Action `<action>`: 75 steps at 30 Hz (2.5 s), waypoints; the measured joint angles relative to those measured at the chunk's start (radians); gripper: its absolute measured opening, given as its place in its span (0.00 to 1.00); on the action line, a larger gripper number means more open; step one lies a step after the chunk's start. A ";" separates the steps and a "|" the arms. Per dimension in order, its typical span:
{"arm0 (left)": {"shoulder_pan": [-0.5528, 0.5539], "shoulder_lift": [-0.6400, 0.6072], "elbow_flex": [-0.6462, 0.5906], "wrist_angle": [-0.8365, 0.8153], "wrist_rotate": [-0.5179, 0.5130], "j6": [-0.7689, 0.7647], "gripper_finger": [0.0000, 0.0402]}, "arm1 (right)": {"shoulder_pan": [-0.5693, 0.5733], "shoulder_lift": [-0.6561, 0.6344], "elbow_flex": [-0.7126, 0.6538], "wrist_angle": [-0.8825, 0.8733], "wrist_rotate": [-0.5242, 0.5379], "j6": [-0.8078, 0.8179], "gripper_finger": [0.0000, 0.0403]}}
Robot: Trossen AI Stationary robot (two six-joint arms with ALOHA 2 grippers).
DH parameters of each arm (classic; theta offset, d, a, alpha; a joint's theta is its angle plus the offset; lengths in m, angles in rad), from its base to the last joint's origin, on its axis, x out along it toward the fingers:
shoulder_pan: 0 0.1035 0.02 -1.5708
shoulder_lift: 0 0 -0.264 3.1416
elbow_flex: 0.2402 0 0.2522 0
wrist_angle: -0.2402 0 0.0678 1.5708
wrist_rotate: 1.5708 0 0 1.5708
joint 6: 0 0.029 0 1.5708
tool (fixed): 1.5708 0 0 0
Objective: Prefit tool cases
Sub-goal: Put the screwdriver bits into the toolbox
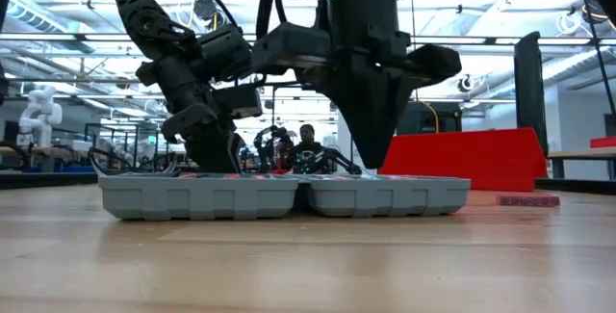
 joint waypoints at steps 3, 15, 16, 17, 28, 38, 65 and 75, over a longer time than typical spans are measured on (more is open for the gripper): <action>0.000 0.000 0.000 0.000 0.000 0.000 0.23 | 0.000 0.015 0.000 -0.012 -0.002 -0.004 0.00; 0.000 0.000 0.000 0.010 -0.001 0.002 0.23 | -0.004 0.048 0.001 -0.038 -0.007 -0.065 0.00; 0.000 0.000 0.000 0.011 -0.001 0.001 0.23 | -0.002 0.037 -0.003 -0.044 0.003 -0.056 0.00; 0.000 0.000 0.000 0.012 -0.001 0.002 0.23 | -0.001 0.026 -0.004 -0.049 0.018 -0.046 0.00; 0.000 0.000 0.000 0.033 -0.002 0.002 0.23 | 0.027 -0.160 -0.015 -0.287 0.190 0.067 0.00; 0.000 0.000 0.000 0.037 -0.003 0.027 0.23 | 0.037 -0.254 -0.321 -0.217 0.173 0.028 0.02; 0.000 0.000 0.000 0.061 -0.003 0.057 0.23 | -0.075 -0.381 -0.811 0.035 -0.028 -0.603 0.48; 0.000 0.000 0.000 0.071 -0.002 0.060 0.23 | -0.090 -0.461 -0.933 0.188 -0.071 -0.689 0.24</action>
